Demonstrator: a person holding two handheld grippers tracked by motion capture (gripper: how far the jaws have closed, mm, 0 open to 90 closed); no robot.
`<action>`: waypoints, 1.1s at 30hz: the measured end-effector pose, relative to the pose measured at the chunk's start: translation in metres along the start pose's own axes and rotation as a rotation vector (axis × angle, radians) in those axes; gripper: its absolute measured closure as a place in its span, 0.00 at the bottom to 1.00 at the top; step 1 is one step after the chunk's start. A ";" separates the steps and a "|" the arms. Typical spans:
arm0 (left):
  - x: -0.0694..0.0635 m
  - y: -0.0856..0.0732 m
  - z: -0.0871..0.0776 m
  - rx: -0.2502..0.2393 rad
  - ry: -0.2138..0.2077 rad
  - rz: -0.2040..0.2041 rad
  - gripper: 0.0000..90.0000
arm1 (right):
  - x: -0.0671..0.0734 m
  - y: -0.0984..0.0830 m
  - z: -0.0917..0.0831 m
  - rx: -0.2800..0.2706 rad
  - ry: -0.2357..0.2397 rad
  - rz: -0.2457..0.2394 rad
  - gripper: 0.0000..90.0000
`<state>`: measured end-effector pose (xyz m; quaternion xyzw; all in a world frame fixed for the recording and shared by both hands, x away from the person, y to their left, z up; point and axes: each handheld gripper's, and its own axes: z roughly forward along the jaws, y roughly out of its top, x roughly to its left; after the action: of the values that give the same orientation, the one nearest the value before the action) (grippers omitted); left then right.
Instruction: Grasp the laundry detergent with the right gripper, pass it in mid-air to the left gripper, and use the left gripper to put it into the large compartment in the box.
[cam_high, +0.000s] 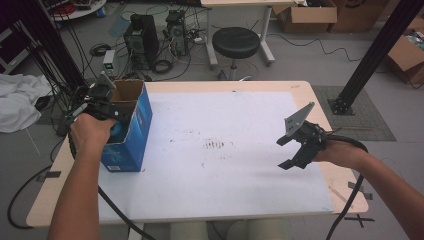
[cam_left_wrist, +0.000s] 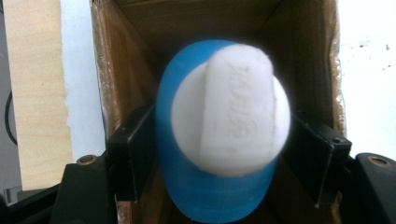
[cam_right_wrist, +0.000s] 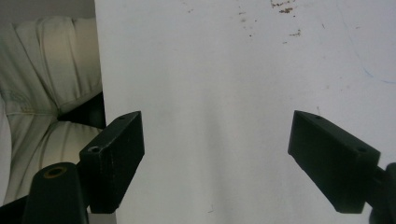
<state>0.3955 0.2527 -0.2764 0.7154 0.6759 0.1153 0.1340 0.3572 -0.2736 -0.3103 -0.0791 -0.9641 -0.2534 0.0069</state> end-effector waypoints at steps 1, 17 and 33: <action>0.000 0.000 -0.001 -0.002 0.002 0.002 0.34 | 0.001 0.000 -0.001 -0.001 -0.001 0.001 0.20; -0.003 -0.002 -0.023 -0.026 -0.003 0.017 0.29 | 0.007 0.001 -0.005 -0.013 -0.006 -0.007 0.20; -0.007 0.003 -0.038 0.014 -0.007 0.040 0.27 | 0.007 0.002 -0.005 -0.015 -0.005 -0.009 0.20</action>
<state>0.3853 0.2471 -0.2398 0.7301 0.6618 0.1107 0.1290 0.3508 -0.2740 -0.3045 -0.0753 -0.9626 -0.2604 0.0028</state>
